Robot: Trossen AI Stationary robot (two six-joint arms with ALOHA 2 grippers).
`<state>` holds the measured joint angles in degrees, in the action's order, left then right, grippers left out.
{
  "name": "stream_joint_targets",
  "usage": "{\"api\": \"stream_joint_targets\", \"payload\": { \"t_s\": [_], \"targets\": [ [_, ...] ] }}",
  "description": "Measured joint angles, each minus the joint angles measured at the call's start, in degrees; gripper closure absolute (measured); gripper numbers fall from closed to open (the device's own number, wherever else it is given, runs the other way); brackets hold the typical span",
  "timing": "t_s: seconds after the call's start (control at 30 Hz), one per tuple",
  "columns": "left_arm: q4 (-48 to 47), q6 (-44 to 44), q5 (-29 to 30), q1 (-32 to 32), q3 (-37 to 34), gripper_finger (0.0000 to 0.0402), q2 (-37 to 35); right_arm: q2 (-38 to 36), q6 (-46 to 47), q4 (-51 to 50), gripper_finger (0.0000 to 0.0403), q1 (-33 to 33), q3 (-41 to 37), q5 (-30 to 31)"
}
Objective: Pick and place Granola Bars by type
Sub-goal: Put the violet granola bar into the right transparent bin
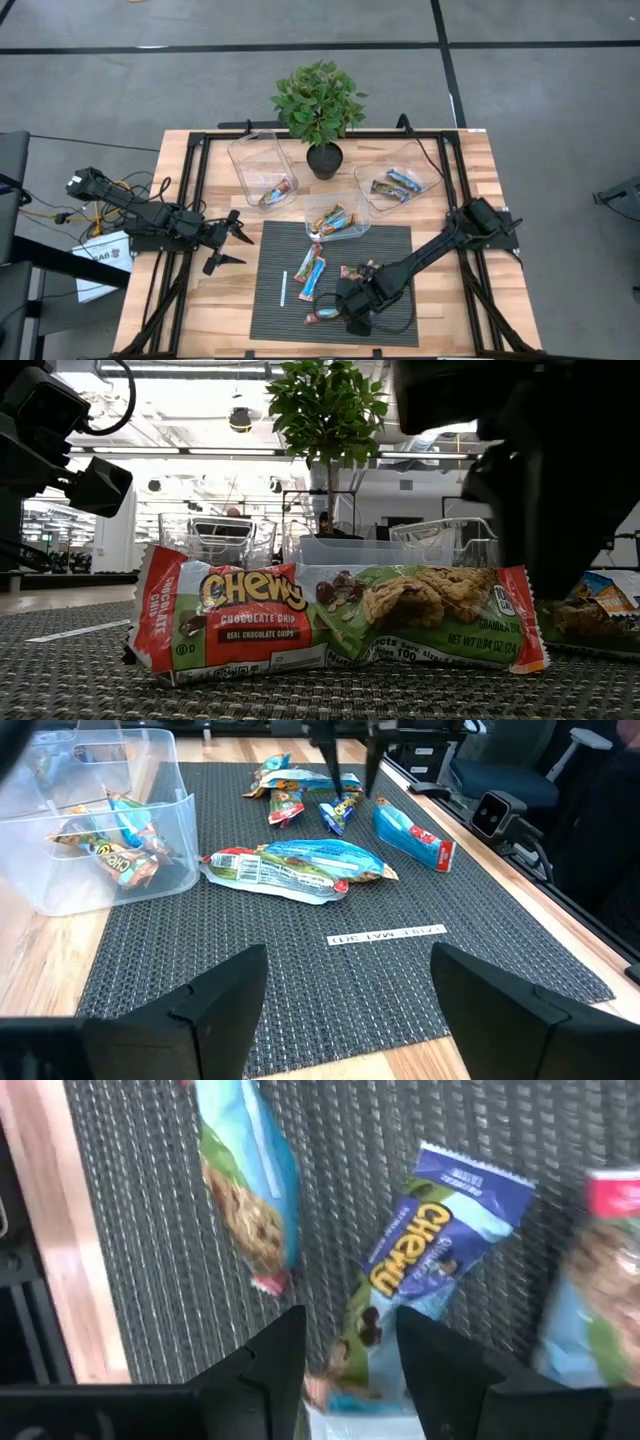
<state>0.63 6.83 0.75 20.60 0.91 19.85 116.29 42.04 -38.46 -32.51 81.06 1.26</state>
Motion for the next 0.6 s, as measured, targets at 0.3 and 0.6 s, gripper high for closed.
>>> {"api": "stream_joint_targets", "payload": {
  "t_s": [0.3,0.6],
  "targets": [
    [0.04,-0.02,-0.04,0.00,-0.02,0.0127,0.03,1.39,-1.47,0.44,0.0266,0.15,-0.06,-1.18],
    [0.00,-0.04,-0.04,0.00,-0.02,0.0127,0.03,1.89,-1.57,1.05,0.0321,0.13,0.00,-1.38]
  ]
}}
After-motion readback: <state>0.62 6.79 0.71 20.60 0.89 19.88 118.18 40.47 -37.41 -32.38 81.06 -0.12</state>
